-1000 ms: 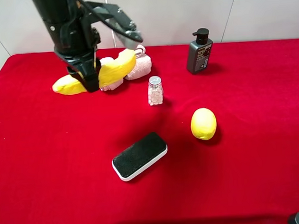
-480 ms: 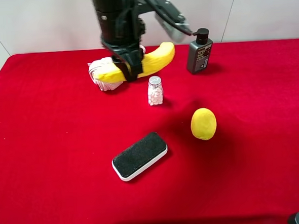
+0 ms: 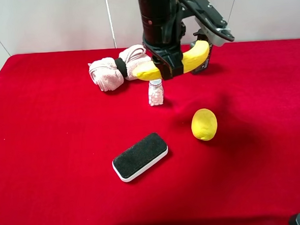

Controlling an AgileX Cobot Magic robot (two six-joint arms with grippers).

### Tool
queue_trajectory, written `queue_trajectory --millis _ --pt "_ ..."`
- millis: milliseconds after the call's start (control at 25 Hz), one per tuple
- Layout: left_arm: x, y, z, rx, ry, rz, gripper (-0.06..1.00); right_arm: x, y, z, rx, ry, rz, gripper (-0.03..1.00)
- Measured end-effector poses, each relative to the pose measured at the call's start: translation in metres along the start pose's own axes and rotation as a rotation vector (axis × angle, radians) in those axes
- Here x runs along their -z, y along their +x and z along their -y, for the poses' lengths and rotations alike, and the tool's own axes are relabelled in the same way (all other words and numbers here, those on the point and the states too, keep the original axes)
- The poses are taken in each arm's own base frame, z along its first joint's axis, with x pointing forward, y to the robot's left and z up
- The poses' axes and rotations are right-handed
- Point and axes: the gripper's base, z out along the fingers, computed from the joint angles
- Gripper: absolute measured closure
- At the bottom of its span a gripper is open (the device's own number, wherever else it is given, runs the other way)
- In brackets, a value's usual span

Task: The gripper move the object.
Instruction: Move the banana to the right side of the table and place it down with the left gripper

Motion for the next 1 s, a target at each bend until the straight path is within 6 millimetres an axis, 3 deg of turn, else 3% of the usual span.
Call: queue_trajectory --millis 440,1000 --pt "-0.032 -0.023 0.014 -0.053 -0.010 0.050 0.59 0.000 0.000 0.000 0.000 0.000 0.000 0.27" --pt "-0.082 -0.041 0.016 -0.076 -0.065 0.177 0.59 0.000 0.000 0.000 0.000 0.000 0.000 0.27"
